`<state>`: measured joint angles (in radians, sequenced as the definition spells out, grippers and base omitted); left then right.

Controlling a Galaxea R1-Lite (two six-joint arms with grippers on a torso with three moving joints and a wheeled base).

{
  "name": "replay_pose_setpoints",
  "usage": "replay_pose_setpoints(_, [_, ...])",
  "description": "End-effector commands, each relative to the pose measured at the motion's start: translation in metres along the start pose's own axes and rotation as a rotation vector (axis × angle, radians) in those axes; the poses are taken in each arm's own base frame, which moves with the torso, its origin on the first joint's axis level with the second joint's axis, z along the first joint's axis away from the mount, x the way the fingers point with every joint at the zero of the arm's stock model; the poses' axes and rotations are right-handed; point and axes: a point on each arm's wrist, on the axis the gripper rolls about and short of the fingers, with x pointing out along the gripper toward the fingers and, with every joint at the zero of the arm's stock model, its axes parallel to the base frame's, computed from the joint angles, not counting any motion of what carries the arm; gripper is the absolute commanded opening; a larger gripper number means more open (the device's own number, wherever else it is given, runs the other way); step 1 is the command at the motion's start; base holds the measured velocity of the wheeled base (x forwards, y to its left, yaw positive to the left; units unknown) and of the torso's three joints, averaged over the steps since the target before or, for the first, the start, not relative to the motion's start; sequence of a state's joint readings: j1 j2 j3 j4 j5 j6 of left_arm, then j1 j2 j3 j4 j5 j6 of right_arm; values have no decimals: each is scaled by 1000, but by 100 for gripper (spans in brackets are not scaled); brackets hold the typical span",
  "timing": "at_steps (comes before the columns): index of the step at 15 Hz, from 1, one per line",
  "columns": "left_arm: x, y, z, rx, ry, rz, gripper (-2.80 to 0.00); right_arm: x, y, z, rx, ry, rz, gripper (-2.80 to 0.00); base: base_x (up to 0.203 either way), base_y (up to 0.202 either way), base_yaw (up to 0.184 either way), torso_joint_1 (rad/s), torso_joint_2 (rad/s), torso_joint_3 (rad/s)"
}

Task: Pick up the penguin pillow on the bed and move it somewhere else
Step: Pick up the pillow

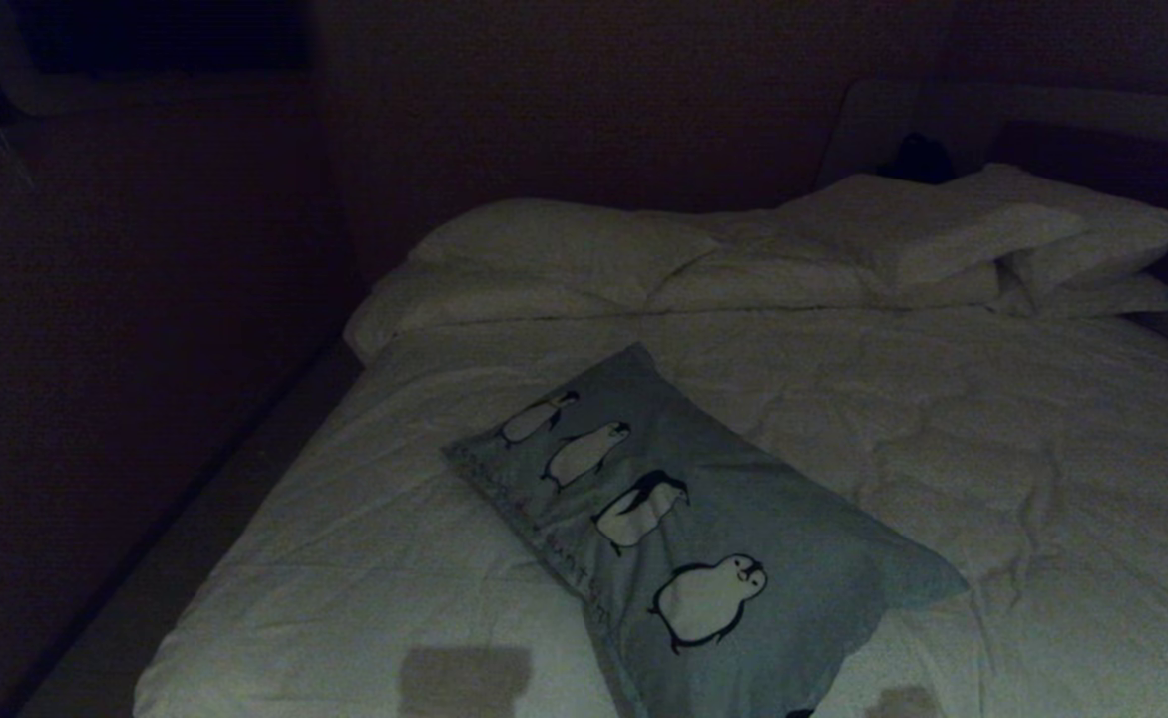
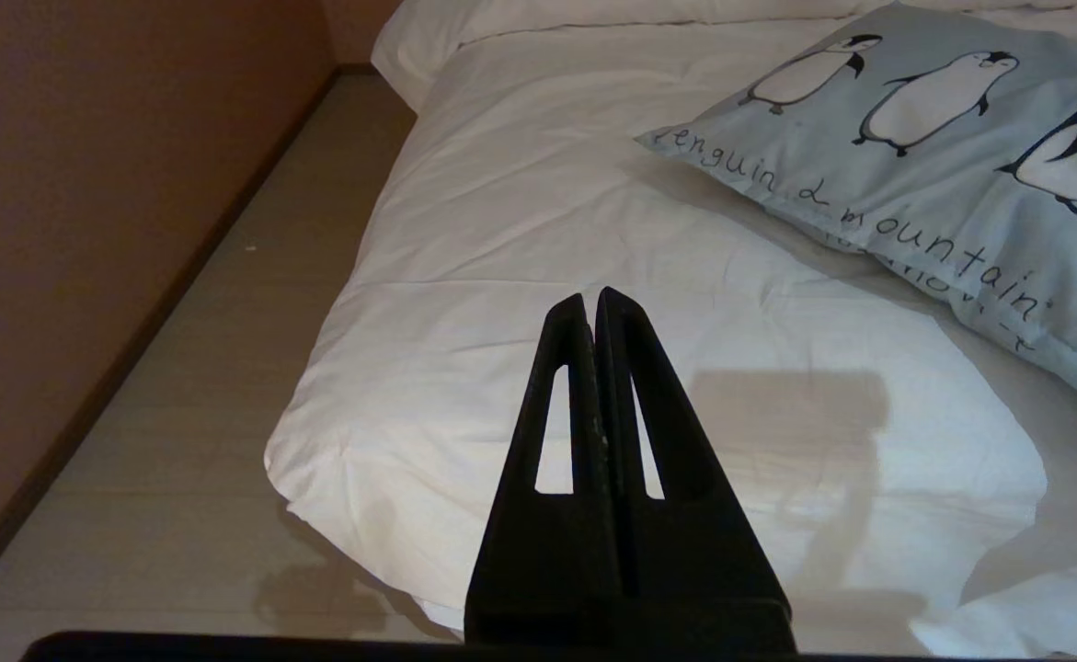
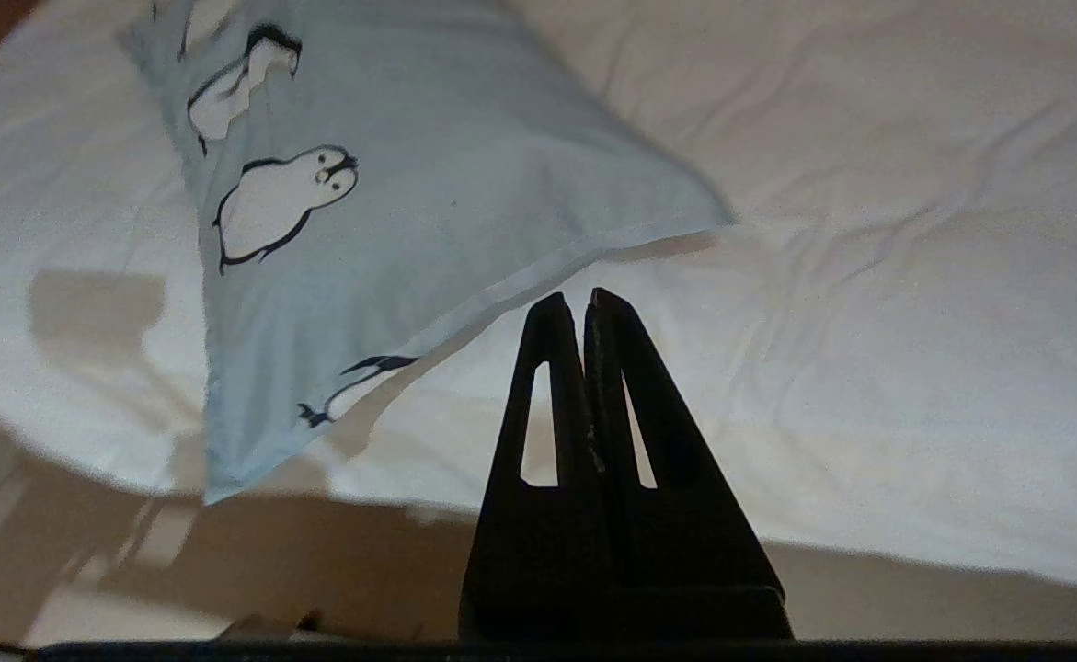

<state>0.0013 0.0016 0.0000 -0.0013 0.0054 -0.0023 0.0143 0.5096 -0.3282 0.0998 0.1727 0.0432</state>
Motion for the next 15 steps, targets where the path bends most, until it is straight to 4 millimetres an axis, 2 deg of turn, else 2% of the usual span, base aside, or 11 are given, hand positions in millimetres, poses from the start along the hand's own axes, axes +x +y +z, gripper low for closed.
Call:
replay_pose_setpoints(1, [0, 0, 0, 0, 0, 1, -280, 45, -6, 34, 10, 33, 31, -280, 0, 0, 0, 0, 0, 0])
replay_pose_setpoints(4, [0, 0, 0, -1, 0, 1, -280, 95, -13, 63, 52, 101, 39, -280, 0, 0, 0, 0, 0, 0])
replay_pose_setpoints(7, [0, 0, 0, -1, 0, 1, -280, 158, -22, 91, 102, 157, 48, -280, 0, 0, 0, 0, 0, 0])
replay_pose_setpoints(9, [0, 0, 0, -1, 0, 1, -280, 195, -28, 102, 138, 181, 50, -280, 0, 0, 0, 0, 0, 0])
replay_pose_setpoints(12, [0, 0, 0, 1, 0, 1, -280, 241, -35, 105, 187, 220, 47, -280, 0, 0, 0, 0, 0, 0])
replay_pose_setpoints(15, [0, 0, 0, 0, 0, 1, -280, 277, -41, 101, 203, 258, 44, -280, 0, 0, 0, 0, 0, 0])
